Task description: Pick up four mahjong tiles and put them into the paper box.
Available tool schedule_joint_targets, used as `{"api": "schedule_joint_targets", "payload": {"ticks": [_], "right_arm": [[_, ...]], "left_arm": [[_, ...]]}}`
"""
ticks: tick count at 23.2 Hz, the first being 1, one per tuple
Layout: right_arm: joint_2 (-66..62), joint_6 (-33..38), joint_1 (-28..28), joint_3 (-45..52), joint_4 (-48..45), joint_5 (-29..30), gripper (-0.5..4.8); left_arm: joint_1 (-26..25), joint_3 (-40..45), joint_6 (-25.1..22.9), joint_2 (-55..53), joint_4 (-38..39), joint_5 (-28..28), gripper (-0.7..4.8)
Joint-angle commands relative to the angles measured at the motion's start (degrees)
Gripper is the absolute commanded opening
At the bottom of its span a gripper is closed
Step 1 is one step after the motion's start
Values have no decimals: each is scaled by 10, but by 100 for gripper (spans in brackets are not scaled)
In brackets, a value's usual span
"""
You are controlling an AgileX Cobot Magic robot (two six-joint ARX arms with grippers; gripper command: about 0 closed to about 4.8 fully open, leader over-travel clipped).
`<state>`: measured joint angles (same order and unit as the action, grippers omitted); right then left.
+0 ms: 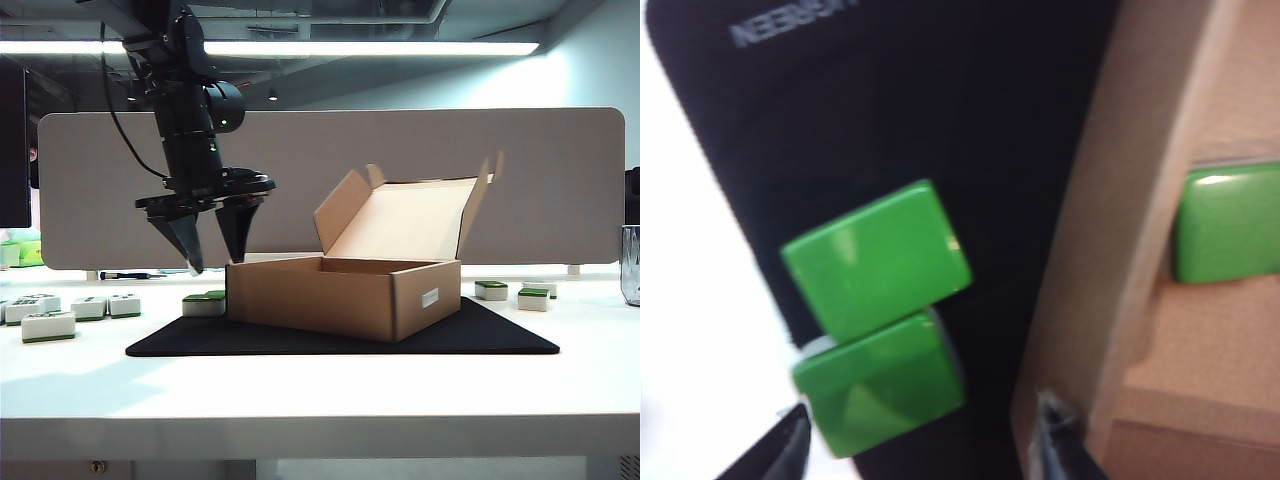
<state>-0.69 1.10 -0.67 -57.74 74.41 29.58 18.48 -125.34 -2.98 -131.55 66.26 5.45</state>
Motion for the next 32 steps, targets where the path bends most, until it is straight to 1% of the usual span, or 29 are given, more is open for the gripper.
{"api": "schedule_joint_targets", "payload": {"ticks": [1,2,3,4,7,15,18,22,32], "right_arm": [[7,-1,0,-2,-9,-1,-1],[7,-1,0,-2,-10,-1,-1],[7,-1,0,-2,-9,-1,-1],[7,-1,0,-2,-9,-1,-1],[7,-1,0,-2,-9,-1,-1],[7,-1,0,-2,-9,-1,-1],[7,-1,0,-2,-9,-1,-1],[7,-1,0,-2,-9,-1,-1],[7,-1,0,-2,-9,-1,-1]], "left_arm": [[13,-2,0,4,4,17,286],[15,-2,0,4,2,11,286],[21,-2,5,4,1,-8,286],[21,-2,42,4,2,-41,286],[21,-2,102,4,5,-69,286],[21,-1,155,-2,-8,-70,287],[21,-1,161,-15,-2,-74,289],[21,-1,160,-27,7,-98,350],[21,-1,170,-38,5,-108,347]]}}
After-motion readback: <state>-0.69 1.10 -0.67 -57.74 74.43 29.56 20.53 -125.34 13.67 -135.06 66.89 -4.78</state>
